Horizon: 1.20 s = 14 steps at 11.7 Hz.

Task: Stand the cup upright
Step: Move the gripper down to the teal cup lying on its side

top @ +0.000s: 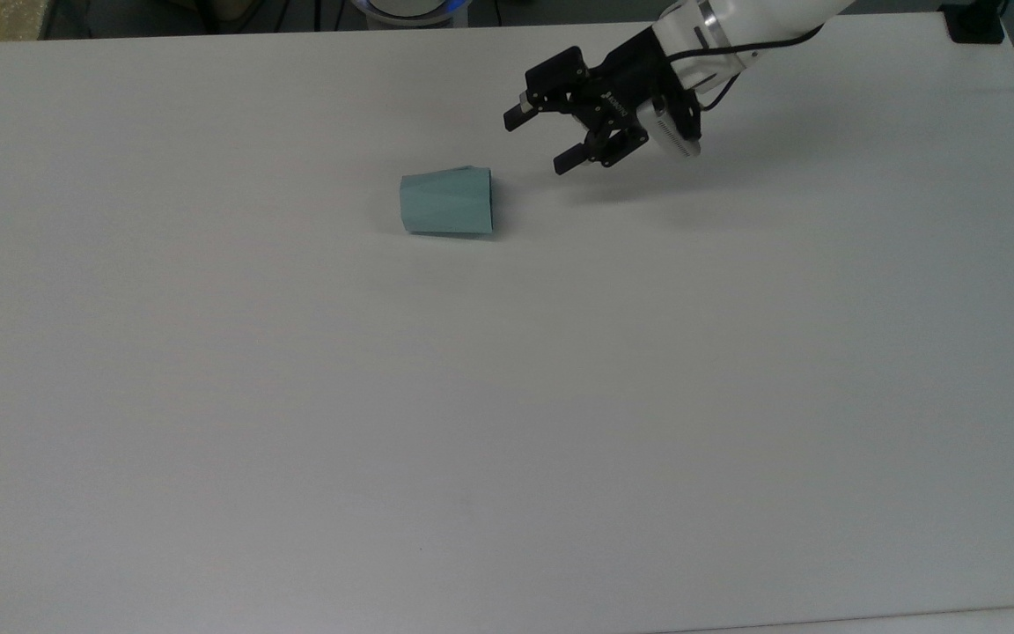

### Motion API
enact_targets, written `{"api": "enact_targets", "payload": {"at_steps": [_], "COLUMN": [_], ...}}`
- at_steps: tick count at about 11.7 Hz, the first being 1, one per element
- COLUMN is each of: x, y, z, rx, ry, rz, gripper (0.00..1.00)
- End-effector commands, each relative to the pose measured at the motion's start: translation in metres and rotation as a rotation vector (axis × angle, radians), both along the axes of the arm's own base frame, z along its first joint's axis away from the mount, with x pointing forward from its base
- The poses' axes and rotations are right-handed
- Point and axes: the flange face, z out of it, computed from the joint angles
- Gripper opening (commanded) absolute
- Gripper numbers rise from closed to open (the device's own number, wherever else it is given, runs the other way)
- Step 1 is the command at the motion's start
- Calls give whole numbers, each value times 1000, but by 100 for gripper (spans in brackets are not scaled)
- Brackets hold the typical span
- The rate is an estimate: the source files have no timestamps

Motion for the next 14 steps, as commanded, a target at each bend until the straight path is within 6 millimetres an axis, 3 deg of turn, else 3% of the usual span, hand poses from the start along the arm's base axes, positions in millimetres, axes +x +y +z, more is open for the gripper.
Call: {"api": "enact_targets", "payload": {"at_steps": [1, 8, 14], "x": [-8, 7, 18], "y": [-8, -29, -59], "z": [-19, -81, -104], "rx": [-48, -140, -192], "ry": [-10, 17, 41], "rz": [-9, 14, -4], "gripper": [100, 100, 95]}}
